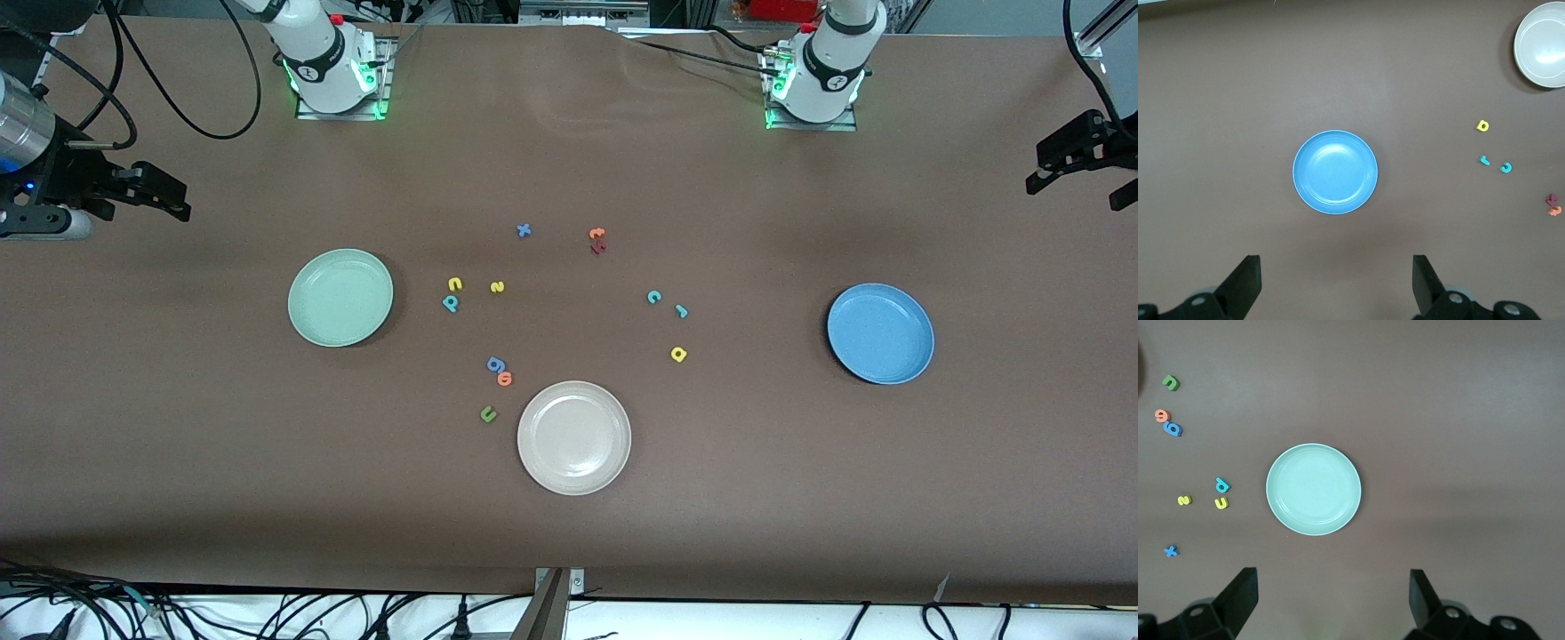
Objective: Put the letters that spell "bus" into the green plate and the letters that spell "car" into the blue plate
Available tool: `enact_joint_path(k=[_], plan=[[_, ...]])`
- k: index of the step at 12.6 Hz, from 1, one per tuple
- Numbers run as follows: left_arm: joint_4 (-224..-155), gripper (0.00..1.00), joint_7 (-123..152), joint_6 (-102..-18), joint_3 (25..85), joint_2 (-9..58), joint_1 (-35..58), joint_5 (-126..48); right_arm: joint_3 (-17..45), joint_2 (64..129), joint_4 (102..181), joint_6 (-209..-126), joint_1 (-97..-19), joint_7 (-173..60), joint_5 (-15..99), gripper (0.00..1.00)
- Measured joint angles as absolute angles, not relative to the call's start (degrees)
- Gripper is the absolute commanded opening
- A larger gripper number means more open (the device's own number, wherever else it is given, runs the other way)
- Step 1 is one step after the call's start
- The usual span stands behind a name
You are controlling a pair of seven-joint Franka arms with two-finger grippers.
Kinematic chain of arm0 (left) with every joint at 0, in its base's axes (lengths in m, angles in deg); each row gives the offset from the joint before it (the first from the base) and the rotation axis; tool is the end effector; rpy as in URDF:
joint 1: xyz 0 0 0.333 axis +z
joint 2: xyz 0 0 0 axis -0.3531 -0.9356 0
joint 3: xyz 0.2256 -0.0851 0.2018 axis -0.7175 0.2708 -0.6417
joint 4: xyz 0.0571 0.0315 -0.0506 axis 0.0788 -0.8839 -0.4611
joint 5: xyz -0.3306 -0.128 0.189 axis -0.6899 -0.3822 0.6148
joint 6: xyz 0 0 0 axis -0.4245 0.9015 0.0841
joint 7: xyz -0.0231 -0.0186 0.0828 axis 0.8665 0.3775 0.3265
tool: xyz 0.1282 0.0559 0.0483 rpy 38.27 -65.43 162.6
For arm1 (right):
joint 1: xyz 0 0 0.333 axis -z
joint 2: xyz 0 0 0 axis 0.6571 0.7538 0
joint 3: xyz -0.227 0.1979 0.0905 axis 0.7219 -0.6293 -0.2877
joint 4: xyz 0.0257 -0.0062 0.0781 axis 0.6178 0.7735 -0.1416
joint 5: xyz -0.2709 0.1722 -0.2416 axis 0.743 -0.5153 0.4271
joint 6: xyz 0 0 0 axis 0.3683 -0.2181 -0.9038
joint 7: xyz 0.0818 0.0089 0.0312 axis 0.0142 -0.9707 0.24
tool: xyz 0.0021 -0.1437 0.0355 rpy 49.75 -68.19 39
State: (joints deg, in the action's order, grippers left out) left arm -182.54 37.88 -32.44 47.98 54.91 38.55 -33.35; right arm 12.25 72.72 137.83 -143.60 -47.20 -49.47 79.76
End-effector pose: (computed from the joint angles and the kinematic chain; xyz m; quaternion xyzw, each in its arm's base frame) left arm 0.5363 0.0509 0.6043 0.9957 -0.0886 0.0194 0.0206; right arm 0.5568 0.0217 0.5444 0.9996 0.0024 -0.0294 0.0054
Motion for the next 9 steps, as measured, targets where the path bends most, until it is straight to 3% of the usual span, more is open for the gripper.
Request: enact_joint_path(k=[9], plan=[[-182.53,1.00,37.88,-32.44,47.98,54.91,38.56,-33.35,12.23,73.83,138.20,-143.25,-47.26,-49.34,79.81,1.00]])
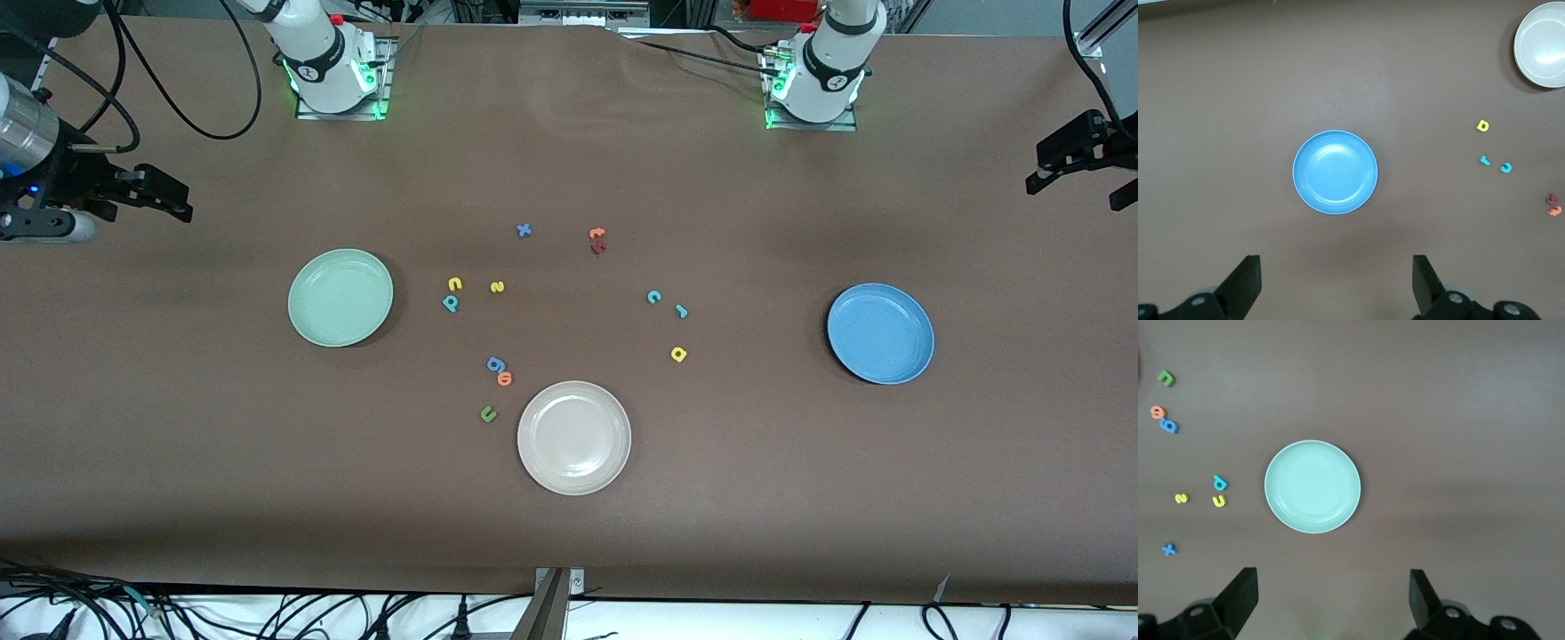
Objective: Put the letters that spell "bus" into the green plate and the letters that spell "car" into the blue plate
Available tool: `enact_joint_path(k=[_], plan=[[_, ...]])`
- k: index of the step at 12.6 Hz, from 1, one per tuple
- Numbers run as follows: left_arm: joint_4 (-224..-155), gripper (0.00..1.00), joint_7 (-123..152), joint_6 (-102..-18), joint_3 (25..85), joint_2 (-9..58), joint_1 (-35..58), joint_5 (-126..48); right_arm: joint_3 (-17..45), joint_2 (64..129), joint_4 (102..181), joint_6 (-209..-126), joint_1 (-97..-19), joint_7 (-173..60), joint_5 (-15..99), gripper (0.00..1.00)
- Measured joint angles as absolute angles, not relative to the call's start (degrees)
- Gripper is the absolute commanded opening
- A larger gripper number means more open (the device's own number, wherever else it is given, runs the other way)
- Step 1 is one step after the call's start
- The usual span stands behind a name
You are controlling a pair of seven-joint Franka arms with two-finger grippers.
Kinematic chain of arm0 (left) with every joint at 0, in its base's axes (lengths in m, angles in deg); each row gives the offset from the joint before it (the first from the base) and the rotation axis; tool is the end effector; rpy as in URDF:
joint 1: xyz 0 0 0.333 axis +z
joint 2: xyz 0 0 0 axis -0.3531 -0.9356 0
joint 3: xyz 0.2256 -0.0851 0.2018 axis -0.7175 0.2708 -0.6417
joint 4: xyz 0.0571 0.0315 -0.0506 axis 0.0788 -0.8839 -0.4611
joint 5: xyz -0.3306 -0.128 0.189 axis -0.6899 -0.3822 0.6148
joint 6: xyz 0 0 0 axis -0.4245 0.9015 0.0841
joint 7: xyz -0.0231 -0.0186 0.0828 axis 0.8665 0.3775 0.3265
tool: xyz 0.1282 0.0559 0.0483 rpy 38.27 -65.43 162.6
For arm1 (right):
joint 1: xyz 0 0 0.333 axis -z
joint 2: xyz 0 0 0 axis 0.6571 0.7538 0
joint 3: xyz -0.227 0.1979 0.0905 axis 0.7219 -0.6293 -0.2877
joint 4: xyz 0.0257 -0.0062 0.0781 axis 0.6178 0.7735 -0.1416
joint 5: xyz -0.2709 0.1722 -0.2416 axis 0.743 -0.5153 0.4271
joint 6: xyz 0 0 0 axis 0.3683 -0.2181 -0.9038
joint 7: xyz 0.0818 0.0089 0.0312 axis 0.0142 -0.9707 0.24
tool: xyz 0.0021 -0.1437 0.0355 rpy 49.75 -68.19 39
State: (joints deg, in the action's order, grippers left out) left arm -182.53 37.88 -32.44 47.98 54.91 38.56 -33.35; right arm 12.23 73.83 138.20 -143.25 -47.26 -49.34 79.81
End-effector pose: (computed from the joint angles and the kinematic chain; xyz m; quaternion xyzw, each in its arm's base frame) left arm 0.5363 0.0510 0.6044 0.9957 -0.0885 0.0195 0.0206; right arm 0.5590 0.0227 0.5301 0.9989 0.0020 -0.0453 0.0072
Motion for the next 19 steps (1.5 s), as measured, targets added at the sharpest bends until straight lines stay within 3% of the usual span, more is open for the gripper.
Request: enact_joint_path(k=[5,7,16,18,19], plan=[[-182.49,1.00,37.87,-32.44,49.16,54.90,38.52,-33.35,11.47,80.11,139.51,-141.64,-53.32,-49.05,79.71,1.00],[-182.46,1.00,37.87,-32.44,49.28,54.90,38.52,-33.35,11.32,84.04,139.96,-144.68,-56.93,-44.99,79.35,1.00],[-182.43,1.00,37.87,-32.44,49.07,54.88,38.64,-33.35,4.57,89.72,161.37,-182.06,-64.76,-12.72,79.06,0.99],[-182.44,1.00,37.87,-32.41,49.06,54.80,38.65,-33.35,4.53,93.79,162.52,-189.40,-66.85,-8.22,79.06,0.90],[-182.49,1.00,37.87,-32.34,49.08,54.46,38.64,-33.35,4.54,95.91,162.64,-192.20,-67.30,-7.27,79.06,0.78]])
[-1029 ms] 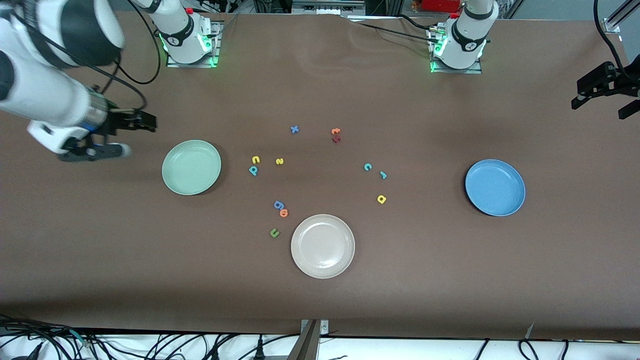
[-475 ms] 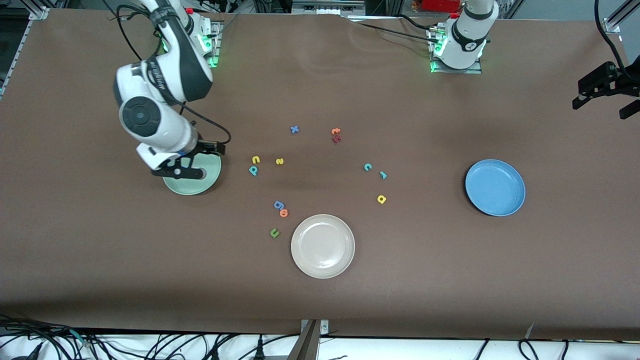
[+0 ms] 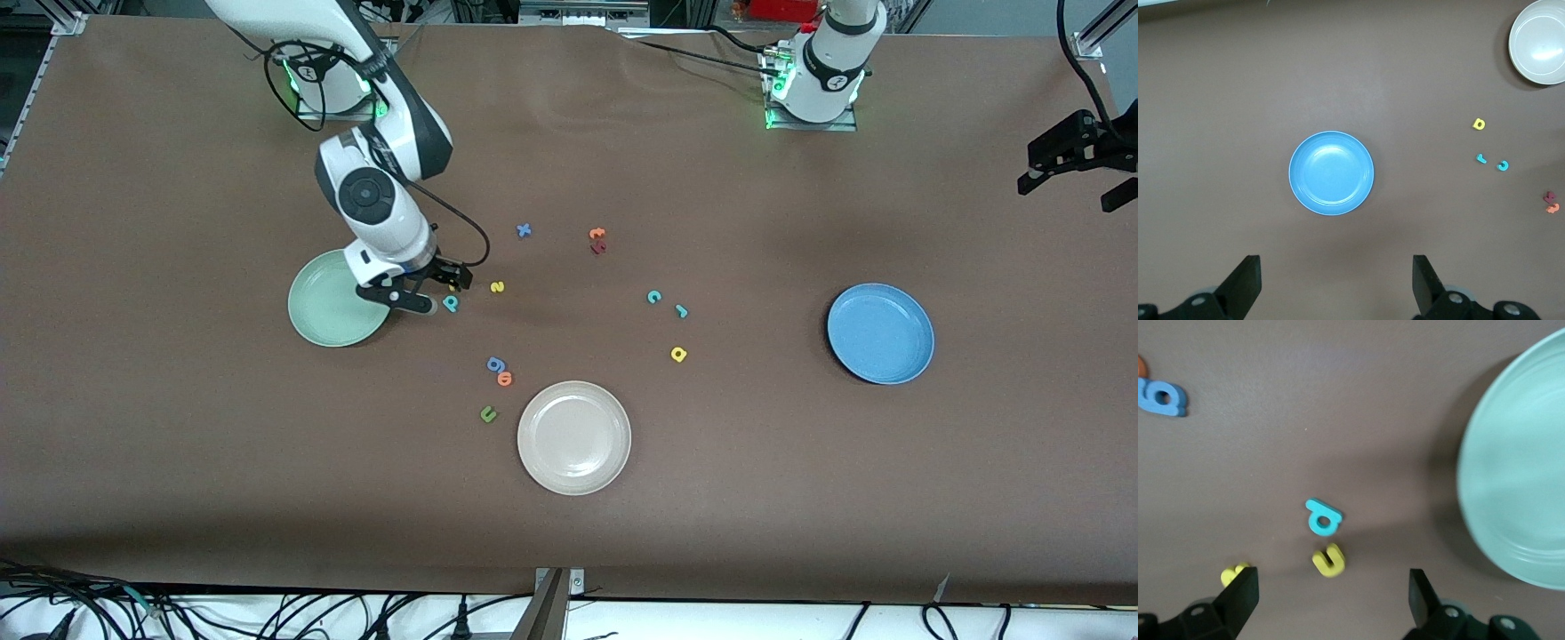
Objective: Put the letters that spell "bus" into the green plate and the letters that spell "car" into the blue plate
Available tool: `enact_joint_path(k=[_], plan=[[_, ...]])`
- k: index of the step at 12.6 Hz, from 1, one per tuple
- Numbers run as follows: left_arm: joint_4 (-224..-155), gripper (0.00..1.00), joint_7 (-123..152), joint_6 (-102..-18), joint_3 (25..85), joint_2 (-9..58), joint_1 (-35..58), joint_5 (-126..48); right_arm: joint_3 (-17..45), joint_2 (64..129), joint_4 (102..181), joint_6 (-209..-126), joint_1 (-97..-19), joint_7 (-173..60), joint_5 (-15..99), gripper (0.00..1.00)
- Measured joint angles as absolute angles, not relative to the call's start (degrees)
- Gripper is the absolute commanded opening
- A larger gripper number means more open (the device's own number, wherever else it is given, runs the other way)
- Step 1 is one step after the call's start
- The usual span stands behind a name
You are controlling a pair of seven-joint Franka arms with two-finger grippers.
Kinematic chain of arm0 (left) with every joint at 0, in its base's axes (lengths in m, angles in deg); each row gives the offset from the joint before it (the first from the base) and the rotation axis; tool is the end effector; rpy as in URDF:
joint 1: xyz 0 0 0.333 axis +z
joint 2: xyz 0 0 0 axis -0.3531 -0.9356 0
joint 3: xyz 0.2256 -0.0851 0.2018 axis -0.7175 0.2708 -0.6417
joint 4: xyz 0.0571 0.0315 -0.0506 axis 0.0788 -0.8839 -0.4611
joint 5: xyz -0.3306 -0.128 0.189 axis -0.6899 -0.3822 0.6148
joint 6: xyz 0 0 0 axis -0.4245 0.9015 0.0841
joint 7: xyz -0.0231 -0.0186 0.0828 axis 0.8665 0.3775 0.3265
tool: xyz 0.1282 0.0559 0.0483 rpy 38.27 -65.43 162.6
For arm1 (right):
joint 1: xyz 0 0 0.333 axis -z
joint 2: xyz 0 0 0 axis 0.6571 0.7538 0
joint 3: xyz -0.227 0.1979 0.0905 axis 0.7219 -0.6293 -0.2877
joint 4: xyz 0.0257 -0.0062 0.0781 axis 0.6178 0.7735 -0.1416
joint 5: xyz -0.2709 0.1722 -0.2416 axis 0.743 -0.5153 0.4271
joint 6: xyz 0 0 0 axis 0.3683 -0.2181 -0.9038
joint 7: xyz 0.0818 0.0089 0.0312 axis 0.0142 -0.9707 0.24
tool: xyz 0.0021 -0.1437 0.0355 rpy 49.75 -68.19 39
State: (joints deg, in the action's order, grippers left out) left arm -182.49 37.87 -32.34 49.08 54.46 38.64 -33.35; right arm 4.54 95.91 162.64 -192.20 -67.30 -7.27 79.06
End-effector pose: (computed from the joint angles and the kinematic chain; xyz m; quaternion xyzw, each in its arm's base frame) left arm 0.5391 0.0417 0.6002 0.9949 -0.0972 0.0149 0.0217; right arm 0.5019 0.2934 0.1765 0.9916 -0.1266 -0.0277 0.0031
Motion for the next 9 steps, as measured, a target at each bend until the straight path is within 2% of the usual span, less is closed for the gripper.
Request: enact_joint_path(k=[1,2,5,8,9], plan=[[-182.64,1.00,37.87,-32.31,49.12,53.79,38.62,-33.35,4.54,97.37,162.90,-194.42,-67.37,-6.99,79.06,0.71],[-182.85,1.00,37.87,-32.31,49.22,52.80,38.54,-33.35,4.56,98.43,163.33,-196.58,-67.37,-6.79,79.06,0.68],[-183.48,1.00,37.88,-32.30,49.58,48.97,38.36,-33.35,4.56,100.93,163.86,-203.17,-67.41,-6.53,79.06,0.64],[-184.82,1.00,37.88,-32.54,49.65,46.43,38.35,-33.35,4.57,101.95,163.85,-204.61,-67.43,-6.53,79.10,0.56],[-184.90,1.00,37.88,-32.80,49.65,45.84,38.35,-33.35,4.57,102.04,163.85,-204.63,-67.43,-6.53,79.10,0.43]])
